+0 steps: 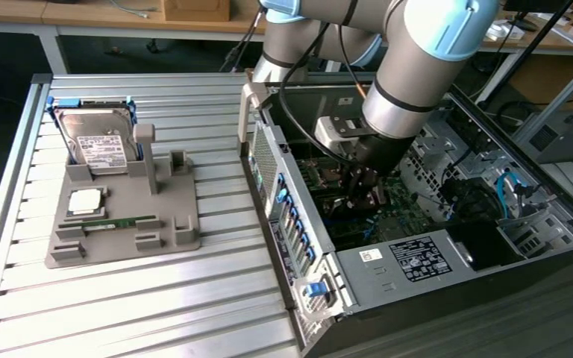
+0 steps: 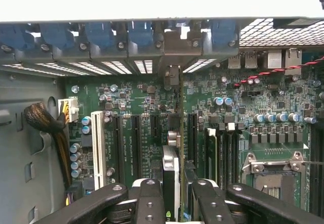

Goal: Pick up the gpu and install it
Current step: 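Insert the gpu into the slot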

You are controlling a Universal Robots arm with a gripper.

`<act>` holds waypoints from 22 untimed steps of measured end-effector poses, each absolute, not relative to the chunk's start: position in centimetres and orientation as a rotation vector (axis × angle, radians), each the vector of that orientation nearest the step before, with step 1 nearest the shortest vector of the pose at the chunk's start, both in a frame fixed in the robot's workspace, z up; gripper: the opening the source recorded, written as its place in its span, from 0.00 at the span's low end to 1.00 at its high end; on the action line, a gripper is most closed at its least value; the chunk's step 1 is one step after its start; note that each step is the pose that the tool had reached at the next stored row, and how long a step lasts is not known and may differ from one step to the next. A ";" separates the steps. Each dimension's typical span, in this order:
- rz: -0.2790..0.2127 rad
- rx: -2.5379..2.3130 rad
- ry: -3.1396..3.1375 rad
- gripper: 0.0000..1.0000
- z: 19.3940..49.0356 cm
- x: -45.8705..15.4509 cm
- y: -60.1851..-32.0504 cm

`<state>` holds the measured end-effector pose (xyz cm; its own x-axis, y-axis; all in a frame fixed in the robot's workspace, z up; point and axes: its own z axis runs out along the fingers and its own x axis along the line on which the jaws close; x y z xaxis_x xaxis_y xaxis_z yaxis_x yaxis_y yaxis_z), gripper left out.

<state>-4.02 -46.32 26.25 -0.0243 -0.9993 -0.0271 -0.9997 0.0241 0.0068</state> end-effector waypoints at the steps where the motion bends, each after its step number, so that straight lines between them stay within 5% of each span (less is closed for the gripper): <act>1: 0.037 -2.184 2.237 0.27 26.3 -4.0 -46.3; 22: 0.030 -2.181 2.233 0.27 26.5 -4.6 -46.3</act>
<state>-4.56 -46.32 26.48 -0.0237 -0.9993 -0.0276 -0.9997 0.0237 0.0002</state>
